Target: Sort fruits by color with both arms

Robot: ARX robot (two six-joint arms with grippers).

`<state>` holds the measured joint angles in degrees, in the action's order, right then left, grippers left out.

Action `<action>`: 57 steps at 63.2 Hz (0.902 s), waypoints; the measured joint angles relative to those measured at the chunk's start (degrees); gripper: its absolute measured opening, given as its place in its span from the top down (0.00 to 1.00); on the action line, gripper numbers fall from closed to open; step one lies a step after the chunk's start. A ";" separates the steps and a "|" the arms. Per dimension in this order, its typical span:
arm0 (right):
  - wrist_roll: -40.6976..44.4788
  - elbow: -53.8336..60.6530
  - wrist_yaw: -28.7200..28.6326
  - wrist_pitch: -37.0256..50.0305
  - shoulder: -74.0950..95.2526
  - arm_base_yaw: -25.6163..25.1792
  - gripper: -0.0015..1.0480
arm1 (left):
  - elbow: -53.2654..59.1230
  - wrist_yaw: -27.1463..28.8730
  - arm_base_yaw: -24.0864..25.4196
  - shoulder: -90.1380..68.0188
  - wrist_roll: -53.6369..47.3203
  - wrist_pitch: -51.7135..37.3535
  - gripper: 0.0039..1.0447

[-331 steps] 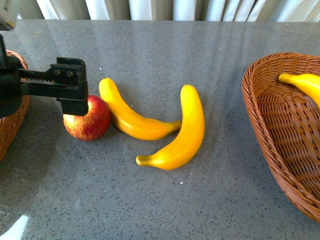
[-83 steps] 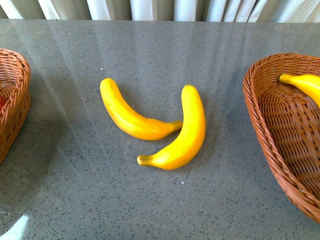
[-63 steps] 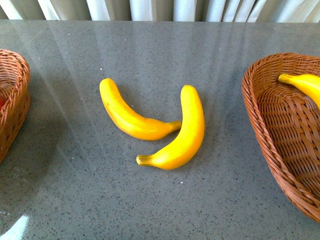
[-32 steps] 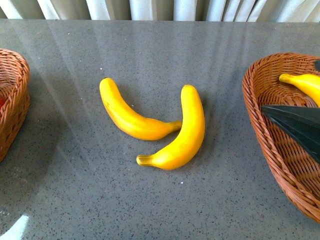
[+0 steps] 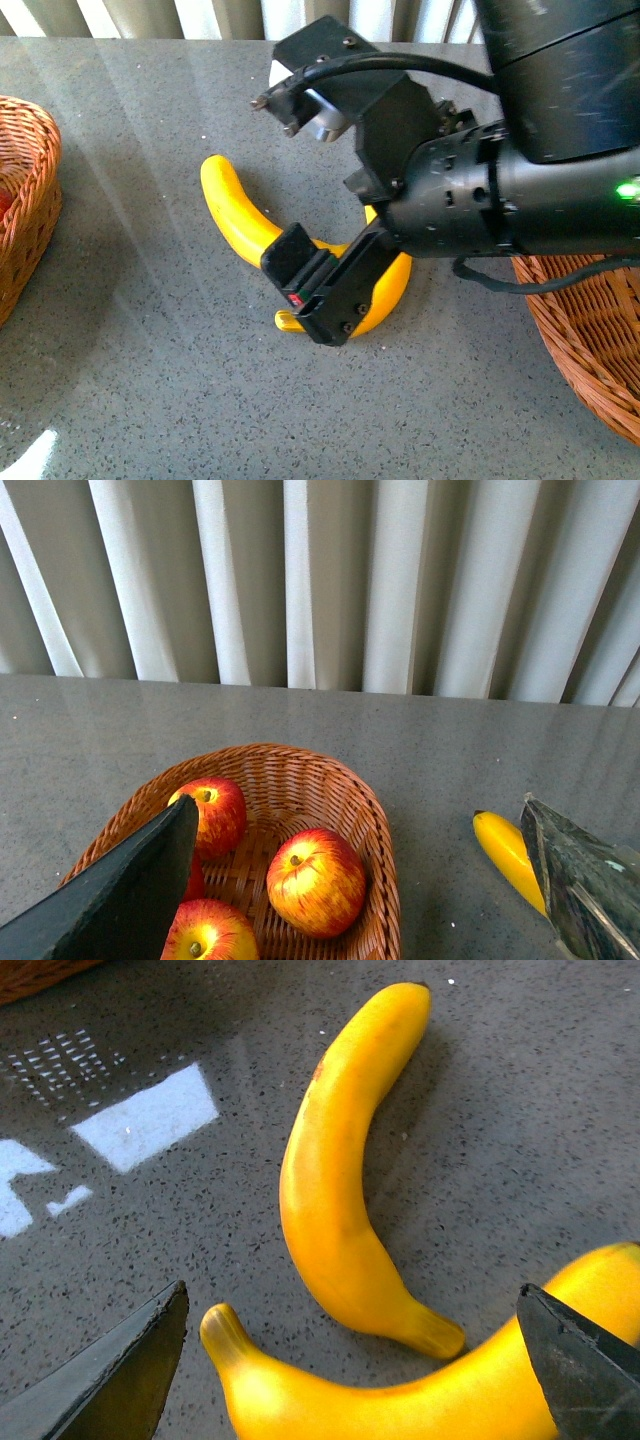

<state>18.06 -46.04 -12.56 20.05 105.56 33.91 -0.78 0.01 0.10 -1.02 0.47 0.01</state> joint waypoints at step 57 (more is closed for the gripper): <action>-0.96 -18.43 3.23 -3.96 19.91 3.69 0.09 | 0.00 0.00 0.00 0.00 0.00 0.00 0.09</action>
<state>17.10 -64.47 -9.32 16.10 125.47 37.60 -0.78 0.01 0.10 -1.02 0.47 0.01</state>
